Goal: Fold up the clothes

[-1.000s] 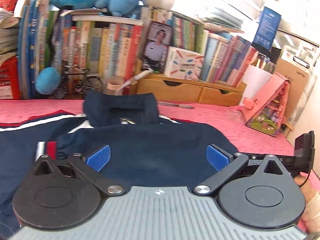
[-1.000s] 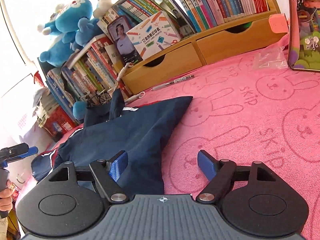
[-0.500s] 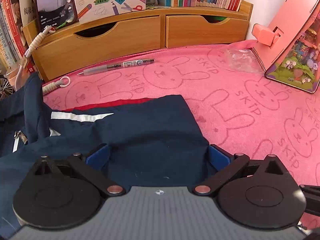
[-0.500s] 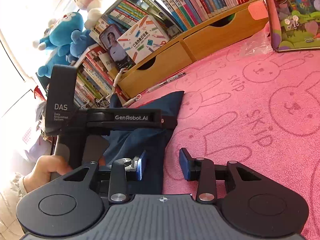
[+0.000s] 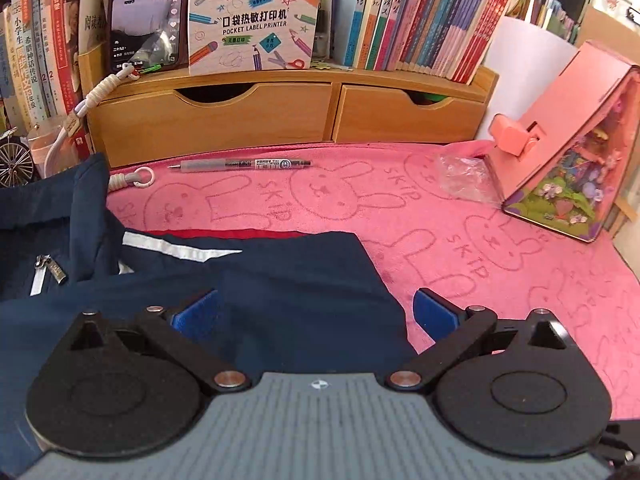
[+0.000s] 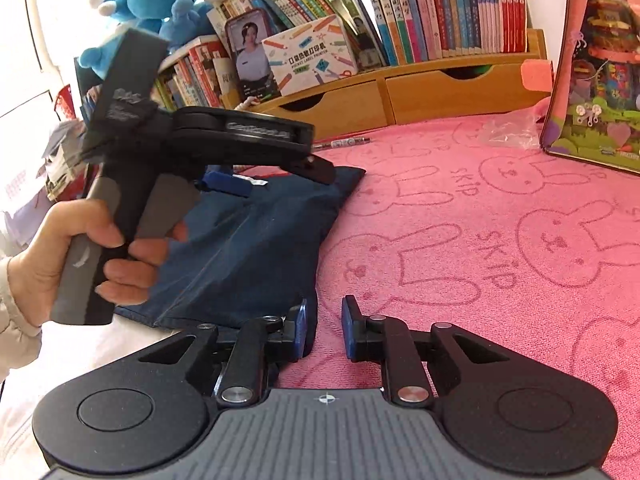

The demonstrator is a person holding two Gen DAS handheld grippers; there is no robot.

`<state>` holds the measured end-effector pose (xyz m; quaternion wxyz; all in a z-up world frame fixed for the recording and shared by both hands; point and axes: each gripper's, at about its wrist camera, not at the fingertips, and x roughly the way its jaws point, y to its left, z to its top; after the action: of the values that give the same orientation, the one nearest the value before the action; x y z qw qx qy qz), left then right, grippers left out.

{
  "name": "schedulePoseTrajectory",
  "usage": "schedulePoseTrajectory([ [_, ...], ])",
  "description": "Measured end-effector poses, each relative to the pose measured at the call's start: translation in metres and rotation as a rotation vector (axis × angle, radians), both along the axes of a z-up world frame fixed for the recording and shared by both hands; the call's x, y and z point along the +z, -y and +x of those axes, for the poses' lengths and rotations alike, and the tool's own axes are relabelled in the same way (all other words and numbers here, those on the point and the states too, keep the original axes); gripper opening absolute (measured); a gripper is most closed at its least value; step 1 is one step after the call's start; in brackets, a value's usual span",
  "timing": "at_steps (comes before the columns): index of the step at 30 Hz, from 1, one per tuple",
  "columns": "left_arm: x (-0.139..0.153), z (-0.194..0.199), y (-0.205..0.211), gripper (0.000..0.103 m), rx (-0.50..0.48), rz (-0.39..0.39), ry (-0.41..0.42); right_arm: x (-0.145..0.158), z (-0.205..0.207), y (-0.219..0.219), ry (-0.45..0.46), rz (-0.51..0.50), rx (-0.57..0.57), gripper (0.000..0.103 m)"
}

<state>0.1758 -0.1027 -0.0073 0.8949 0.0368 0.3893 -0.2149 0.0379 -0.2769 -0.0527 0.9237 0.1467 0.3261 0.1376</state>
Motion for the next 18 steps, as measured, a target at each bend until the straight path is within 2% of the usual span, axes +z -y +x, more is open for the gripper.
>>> schedulePoseTrajectory([
  [3, 0.001, -0.036, -0.025, 0.103, 0.013, 0.095, 0.055, -0.001, 0.001, 0.006, -0.008, 0.046, -0.003, 0.019],
  [6, -0.001, -0.063, -0.055, 0.103, 0.046, 0.172, 0.095, 0.001, 0.001, 0.003, -0.004, 0.031, -0.004, 0.02],
  [9, -0.004, -0.07, -0.101, 0.103, 0.136, 0.213, 0.095, 0.003, -0.001, 0.0, 0.008, 0.024, 0.006, 0.032],
  [10, -0.005, -0.07, -0.119, 0.103, 0.177, 0.214, 0.085, 0.005, -0.004, -0.001, 0.015, 0.013, -0.011, 0.045],
  [11, -0.006, -0.07, -0.137, 0.103, 0.219, 0.199, 0.074, 0.008, -0.007, -0.003, 0.021, 0.0, -0.032, 0.067],
  [12, -0.007, -0.069, -0.156, 0.103, 0.261, 0.179, 0.061, 0.012, -0.012, -0.005, 0.04, -0.027, -0.069, 0.076],
  [13, -0.008, -0.069, -0.171, 0.103, 0.293, 0.152, 0.047, 0.016, -0.018, -0.009, 0.062, -0.057, -0.109, 0.079],
  [16, -0.008, -0.072, -0.198, 0.103, 0.333, 0.08, 0.027, 0.032, -0.031, -0.017, 0.13, -0.085, -0.14, 0.077],
  [18, -0.006, -0.075, -0.189, 0.103, 0.308, 0.107, 0.057, 0.041, -0.031, -0.032, 0.139, -0.149, -0.133, 0.072],
])
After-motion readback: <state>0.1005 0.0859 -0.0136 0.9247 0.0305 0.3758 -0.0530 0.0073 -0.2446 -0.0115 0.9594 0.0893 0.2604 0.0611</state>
